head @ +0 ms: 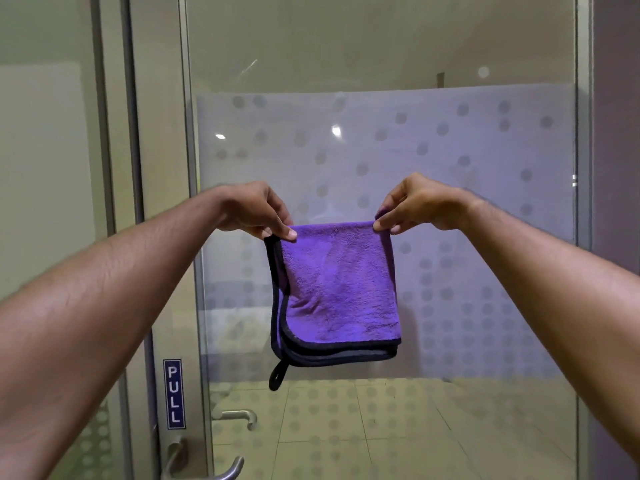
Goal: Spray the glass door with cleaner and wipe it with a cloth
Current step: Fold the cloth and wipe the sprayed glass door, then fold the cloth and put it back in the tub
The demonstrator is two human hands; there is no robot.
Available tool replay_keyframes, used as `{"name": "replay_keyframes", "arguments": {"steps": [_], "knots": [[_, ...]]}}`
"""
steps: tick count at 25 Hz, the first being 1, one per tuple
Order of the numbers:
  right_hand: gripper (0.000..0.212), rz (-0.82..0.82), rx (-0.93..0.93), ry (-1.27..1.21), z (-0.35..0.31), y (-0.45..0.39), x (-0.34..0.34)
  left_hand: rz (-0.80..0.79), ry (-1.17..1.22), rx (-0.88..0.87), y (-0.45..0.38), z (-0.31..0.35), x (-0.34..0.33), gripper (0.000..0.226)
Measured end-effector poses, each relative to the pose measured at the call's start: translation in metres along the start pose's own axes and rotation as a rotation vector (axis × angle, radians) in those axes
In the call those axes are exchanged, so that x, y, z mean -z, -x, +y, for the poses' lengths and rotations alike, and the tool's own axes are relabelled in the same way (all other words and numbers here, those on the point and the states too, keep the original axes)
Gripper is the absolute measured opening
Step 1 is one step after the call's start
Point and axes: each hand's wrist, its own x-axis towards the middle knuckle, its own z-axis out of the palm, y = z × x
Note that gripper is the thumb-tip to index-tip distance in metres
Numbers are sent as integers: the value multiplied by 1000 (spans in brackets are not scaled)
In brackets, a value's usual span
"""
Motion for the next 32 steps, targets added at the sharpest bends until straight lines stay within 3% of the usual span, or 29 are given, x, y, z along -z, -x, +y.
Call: {"name": "replay_keyframes", "arguments": {"steps": [6,12,20,22,26,32], "knots": [[27,-175,-62,-46,-3,6,-9,-24,-33,60,14,-12,1,25],[23,-312,-60,7,-13,15,-25,-22,-64,72,36,-16,3,23],[22,-310,9,11,-23,17,-39,-18,-119,105,62,-18,10,22],[19,-515,111,-3,-57,15,-104,114,-104,284,149,-46,30,19],[19,-482,126,28,-60,20,-120,75,-120,317,154,-62,33,18],[22,-546,234,-7,-111,32,-176,208,-145,440,226,-87,65,26]]}}
